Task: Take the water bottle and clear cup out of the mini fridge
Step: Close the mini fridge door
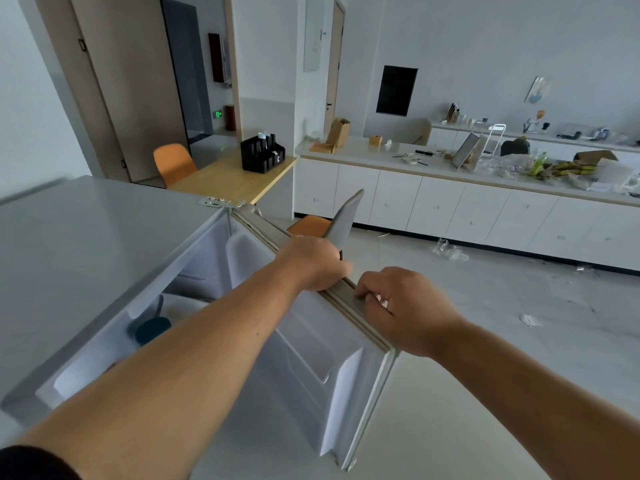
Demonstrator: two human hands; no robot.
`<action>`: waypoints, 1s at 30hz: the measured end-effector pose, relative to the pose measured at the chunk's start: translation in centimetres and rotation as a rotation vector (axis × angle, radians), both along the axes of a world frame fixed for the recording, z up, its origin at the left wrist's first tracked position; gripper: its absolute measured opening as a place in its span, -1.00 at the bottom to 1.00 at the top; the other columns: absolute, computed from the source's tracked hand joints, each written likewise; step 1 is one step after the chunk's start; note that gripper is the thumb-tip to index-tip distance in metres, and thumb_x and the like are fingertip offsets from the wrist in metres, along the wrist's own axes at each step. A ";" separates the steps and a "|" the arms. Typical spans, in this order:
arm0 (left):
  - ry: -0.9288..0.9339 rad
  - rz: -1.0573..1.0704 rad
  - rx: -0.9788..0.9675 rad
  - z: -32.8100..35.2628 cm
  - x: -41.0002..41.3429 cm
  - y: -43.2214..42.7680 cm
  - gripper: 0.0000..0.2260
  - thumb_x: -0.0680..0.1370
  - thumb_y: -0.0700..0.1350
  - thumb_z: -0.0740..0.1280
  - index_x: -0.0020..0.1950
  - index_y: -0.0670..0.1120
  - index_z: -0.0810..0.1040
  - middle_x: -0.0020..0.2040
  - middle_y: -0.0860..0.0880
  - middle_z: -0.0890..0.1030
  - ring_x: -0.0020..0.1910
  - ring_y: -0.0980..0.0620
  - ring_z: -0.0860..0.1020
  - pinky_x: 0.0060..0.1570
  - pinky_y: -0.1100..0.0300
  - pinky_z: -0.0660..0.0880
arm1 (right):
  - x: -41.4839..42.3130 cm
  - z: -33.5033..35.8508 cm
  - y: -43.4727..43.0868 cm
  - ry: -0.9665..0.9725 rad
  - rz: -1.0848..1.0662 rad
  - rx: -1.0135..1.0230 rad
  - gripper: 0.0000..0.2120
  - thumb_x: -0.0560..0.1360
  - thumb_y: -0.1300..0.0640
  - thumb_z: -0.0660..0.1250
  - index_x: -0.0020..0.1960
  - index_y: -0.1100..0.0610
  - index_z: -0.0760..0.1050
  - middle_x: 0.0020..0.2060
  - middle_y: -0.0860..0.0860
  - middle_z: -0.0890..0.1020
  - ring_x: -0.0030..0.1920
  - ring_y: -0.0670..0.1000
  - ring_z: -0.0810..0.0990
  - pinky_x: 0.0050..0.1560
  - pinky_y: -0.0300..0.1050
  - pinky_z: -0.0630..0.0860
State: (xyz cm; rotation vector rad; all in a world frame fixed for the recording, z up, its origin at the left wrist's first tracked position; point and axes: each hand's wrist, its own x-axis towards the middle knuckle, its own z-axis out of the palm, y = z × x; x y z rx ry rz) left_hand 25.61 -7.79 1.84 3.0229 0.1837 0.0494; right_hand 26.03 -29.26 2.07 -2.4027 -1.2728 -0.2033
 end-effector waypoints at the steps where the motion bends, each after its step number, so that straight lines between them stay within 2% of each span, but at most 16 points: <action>1: 0.026 -0.004 0.003 0.2 -0.5 0.1 -0.69 0.38 0.10 -0.02 -0.35 -0.05 0.38 -0.32 -0.07 0.52 -0.32 -0.09 0.45 -0.29 0.06 0.30 | -0.4 0.1 0.1 0.011 0.024 0.013 -0.74 0.46 -0.01 0.13 -0.04 -0.09 0.59 -0.23 -0.13 0.58 -0.19 -0.12 0.55 -0.26 -0.16 0.50; 3: 0.041 0.009 -0.014 0.4 -1.5 0.3 -0.73 0.42 0.08 0.05 -0.36 -0.06 0.36 -0.32 -0.07 0.49 -0.33 -0.07 0.42 -0.31 0.06 0.28 | -1.4 0.3 0.4 0.014 0.097 0.036 -0.77 0.45 0.04 0.14 -0.10 -0.04 0.58 -0.21 -0.10 0.59 -0.17 -0.07 0.55 -0.19 -0.03 0.54; 7: 0.018 0.049 -0.051 0.9 -4.2 0.8 -0.70 0.51 0.04 0.21 -0.39 -0.05 0.33 -0.39 -0.02 0.38 -0.39 -0.02 0.33 -0.39 0.11 0.19 | -3.7 0.1 1.8 -0.007 0.287 0.071 -0.84 0.43 0.14 0.16 -0.26 0.08 0.48 -0.32 -0.05 0.51 -0.24 0.00 0.50 -0.24 0.05 0.50; 9: 0.040 0.055 -0.048 1.0 -5.6 1.1 -0.72 0.50 0.02 0.25 -0.36 -0.08 0.45 -0.36 -0.03 0.48 -0.33 -0.06 0.44 -0.37 0.13 0.23 | -4.8 -0.2 2.9 -0.022 0.379 0.103 -0.86 0.43 0.22 0.21 -0.29 0.13 0.47 -0.33 -0.02 0.49 -0.26 0.04 0.48 -0.25 0.06 0.49; 11: 0.060 0.068 -0.063 1.1 -6.8 1.8 -0.77 0.48 0.01 0.31 -0.18 -0.11 0.66 -0.19 -0.04 0.66 -0.16 -0.08 0.59 -0.22 0.13 0.42 | -5.9 -0.7 4.2 -0.046 0.462 0.137 -0.85 0.44 0.29 0.28 -0.30 0.18 0.49 -0.33 0.02 0.50 -0.26 0.08 0.47 -0.24 0.06 0.47; 13: 0.050 0.101 -0.074 1.1 -8.1 2.6 -0.77 0.48 0.01 0.32 -0.06 -0.09 0.70 -0.07 -0.05 0.70 -0.05 -0.10 0.61 -0.02 0.05 0.57 | -7.1 -1.3 5.6 -0.072 0.533 0.157 -0.83 0.46 0.30 0.31 -0.31 0.21 0.50 -0.34 0.04 0.50 -0.27 0.10 0.47 -0.24 0.07 0.46; 15: 0.027 0.114 -0.029 1.0 -9.3 3.6 -0.84 0.51 0.01 0.29 -0.08 -0.05 0.59 -0.08 -0.05 0.60 -0.08 -0.11 0.54 -0.05 0.08 0.53 | -8.4 -1.7 7.1 -0.098 0.610 0.177 -0.78 0.51 0.27 0.34 -0.31 0.21 0.50 -0.35 0.05 0.51 -0.27 0.10 0.47 -0.21 0.06 0.46; 16: 0.021 0.108 0.009 1.0 -9.9 4.2 -0.82 0.54 0.02 0.27 -0.04 -0.06 0.58 -0.02 -0.03 0.59 -0.02 -0.08 0.54 -0.02 0.08 0.53 | -9.1 -2.0 7.9 -0.107 0.648 0.189 -0.77 0.53 0.25 0.34 -0.30 0.22 0.51 -0.34 0.05 0.52 -0.25 0.11 0.47 -0.19 0.05 0.46; 18: 0.023 0.097 0.078 0.9 -11.0 5.8 -0.66 0.59 0.04 0.23 0.24 -0.07 0.63 0.28 -0.04 0.61 0.25 -0.09 0.56 0.20 -0.04 0.55 | -10.3 -2.4 9.5 -0.124 0.702 0.200 -0.78 0.57 0.20 0.33 -0.24 0.21 0.57 -0.29 0.06 0.56 -0.20 0.12 0.50 -0.13 0.04 0.47; 20: 0.018 0.099 0.131 0.9 -12.1 7.5 -0.56 0.61 0.04 0.21 0.46 -0.07 0.54 0.52 -0.05 0.47 0.46 -0.11 0.45 0.40 -0.08 0.44 | -11.4 -2.8 10.9 -0.135 0.728 0.200 -0.80 0.59 0.13 0.33 -0.12 0.19 0.65 -0.20 0.04 0.62 -0.12 0.10 0.56 -0.05 0.01 0.50; 22: 0.012 0.087 0.175 0.8 -13.1 9.2 -0.49 0.63 0.03 0.21 0.58 -0.07 0.42 0.64 -0.06 0.31 0.58 -0.10 0.32 0.53 -0.09 0.24 | -12.3 -3.3 12.3 -0.147 0.729 0.184 -0.79 0.60 0.04 0.35 0.03 0.15 0.69 -0.08 0.01 0.67 -0.01 0.08 0.60 0.06 -0.02 0.52; 25: 0.022 0.087 0.187 0.4 -14.3 11.3 -0.43 0.66 0.03 0.20 0.67 -0.03 0.23 0.70 -0.04 0.17 0.67 -0.04 0.13 0.61 -0.13 0.00 | -13.6 -4.2 14.3 -0.174 0.711 0.156 -0.64 0.60 -0.14 0.35 0.19 0.10 0.67 0.06 -0.03 0.67 0.15 0.04 0.59 0.24 -0.03 0.50; 30: -0.018 0.127 0.171 -0.2 -15.1 13.9 -0.41 0.62 0.02 0.22 0.68 0.05 0.22 0.70 0.04 0.18 0.68 -0.05 0.07 0.60 -0.27 -0.08 | -15.0 -4.9 17.5 -0.233 0.681 0.172 -0.61 0.62 -0.20 0.32 0.23 0.06 0.66 0.13 -0.06 0.65 0.23 0.00 0.55 0.35 -0.10 0.42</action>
